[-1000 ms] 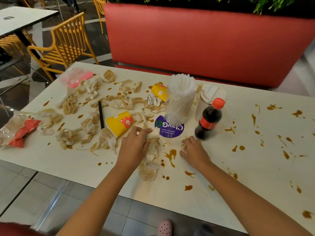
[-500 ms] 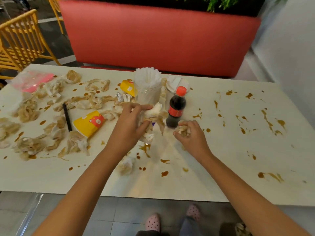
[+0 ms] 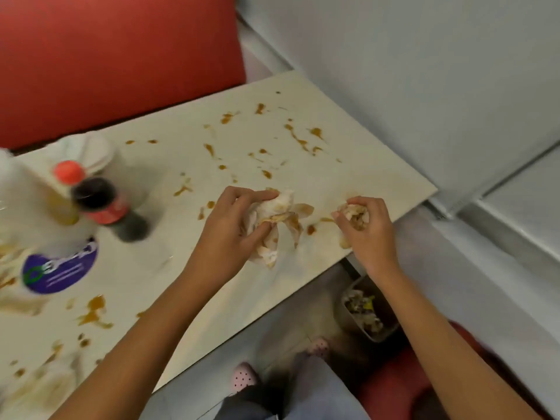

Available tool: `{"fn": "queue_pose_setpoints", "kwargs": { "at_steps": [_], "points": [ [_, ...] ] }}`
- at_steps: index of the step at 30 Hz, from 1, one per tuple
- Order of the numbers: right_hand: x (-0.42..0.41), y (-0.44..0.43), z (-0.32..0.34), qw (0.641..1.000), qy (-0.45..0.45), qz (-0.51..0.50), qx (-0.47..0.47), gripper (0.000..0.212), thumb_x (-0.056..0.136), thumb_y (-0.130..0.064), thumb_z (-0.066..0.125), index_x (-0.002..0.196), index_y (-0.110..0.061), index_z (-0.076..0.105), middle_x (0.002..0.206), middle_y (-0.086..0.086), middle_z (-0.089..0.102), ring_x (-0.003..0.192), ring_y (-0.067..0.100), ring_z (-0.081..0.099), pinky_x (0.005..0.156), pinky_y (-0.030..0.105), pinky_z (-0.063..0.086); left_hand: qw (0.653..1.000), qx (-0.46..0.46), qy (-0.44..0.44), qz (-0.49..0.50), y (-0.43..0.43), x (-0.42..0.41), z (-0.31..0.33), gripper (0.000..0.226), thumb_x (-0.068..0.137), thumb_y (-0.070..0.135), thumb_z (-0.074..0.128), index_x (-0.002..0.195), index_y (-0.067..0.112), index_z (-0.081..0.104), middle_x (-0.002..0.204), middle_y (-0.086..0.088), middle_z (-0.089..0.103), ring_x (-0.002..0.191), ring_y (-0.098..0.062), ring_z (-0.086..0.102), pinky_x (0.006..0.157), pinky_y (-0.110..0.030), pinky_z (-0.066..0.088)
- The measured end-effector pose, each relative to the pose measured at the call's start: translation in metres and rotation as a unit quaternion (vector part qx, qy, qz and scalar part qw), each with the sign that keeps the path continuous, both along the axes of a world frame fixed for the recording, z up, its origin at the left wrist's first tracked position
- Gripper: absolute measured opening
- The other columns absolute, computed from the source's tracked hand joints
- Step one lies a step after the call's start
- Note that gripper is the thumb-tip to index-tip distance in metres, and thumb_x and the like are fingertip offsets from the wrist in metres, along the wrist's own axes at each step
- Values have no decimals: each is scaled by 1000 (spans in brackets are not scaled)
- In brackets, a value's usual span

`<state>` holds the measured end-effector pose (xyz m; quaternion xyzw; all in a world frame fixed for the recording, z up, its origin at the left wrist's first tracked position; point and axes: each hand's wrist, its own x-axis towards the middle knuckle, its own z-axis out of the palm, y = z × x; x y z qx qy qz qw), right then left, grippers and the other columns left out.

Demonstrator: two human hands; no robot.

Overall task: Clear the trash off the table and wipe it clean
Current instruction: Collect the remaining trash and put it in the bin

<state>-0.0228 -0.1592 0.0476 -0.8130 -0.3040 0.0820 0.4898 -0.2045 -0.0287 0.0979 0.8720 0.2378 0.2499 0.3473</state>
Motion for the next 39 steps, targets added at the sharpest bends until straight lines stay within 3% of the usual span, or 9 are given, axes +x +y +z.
{"fn": "queue_pose_setpoints", "kwargs": {
  "at_steps": [6,14,18,23,27,31,33,36,39],
  "points": [
    [60,-89,-29,992,22,-118,-44,24,83,-17,68,102,-12,55,100,-1,44,85,4,42,70,-4,30,991,-31,28,-129,-46,99,-26,43,82,10,68,114,34,52,104,1,49,96,19,41,81,0,30],
    [107,-163,-82,968,76,-232,-50,26,82,-18,68,105,-10,58,104,-1,43,91,6,46,76,-4,31,964,-101,77,-233,-111,200,-66,37,79,24,61,112,38,52,103,8,49,98,14,44,82,0,30],
    [120,-185,-126,957,104,-262,-71,28,81,-14,70,105,-5,59,106,4,45,89,9,46,75,-4,30,955,-116,118,-247,-135,234,-105,35,83,16,66,113,32,56,106,2,50,98,5,48,81,0,31],
    [136,-195,-204,945,147,-275,-96,30,82,-13,67,108,-2,58,110,12,45,94,12,47,82,8,30,946,-141,165,-239,-156,273,-182,38,82,11,66,116,27,58,110,2,50,94,9,48,82,-2,35],
    [152,-193,-290,936,195,-260,-136,35,84,-19,65,115,-6,54,115,11,44,106,21,49,95,27,41,945,-167,191,-205,-165,292,-255,39,83,9,66,119,20,59,112,-1,50,92,6,49,82,-2,38],
    [170,-190,-378,910,280,-186,-243,55,87,-32,60,133,-7,42,138,12,36,127,28,38,107,40,33,938,-191,235,-169,-164,298,-323,36,82,14,69,116,22,60,114,2,48,97,-4,50,90,-27,47],
    [177,-192,-406,887,335,-158,-276,61,90,-34,56,140,-9,34,146,13,29,133,29,31,110,38,27,931,-199,260,-160,-162,298,-350,35,83,16,69,115,25,58,113,5,46,96,-5,49,87,-22,47],
    [184,-197,-432,851,413,-188,-263,52,93,-25,53,140,-10,36,141,16,37,127,31,40,104,36,33,930,-188,268,-168,-161,299,-382,35,84,15,67,116,23,57,112,5,46,95,-1,47,78,-1,38],
    [190,-204,-445,831,440,-265,-213,40,96,-20,47,135,-11,43,133,14,49,117,28,50,89,29,41,923,-190,289,-169,-166,310,-410,36,85,13,66,119,17,57,117,-1,48,98,-4,44,76,-5,35]
  ]
}}
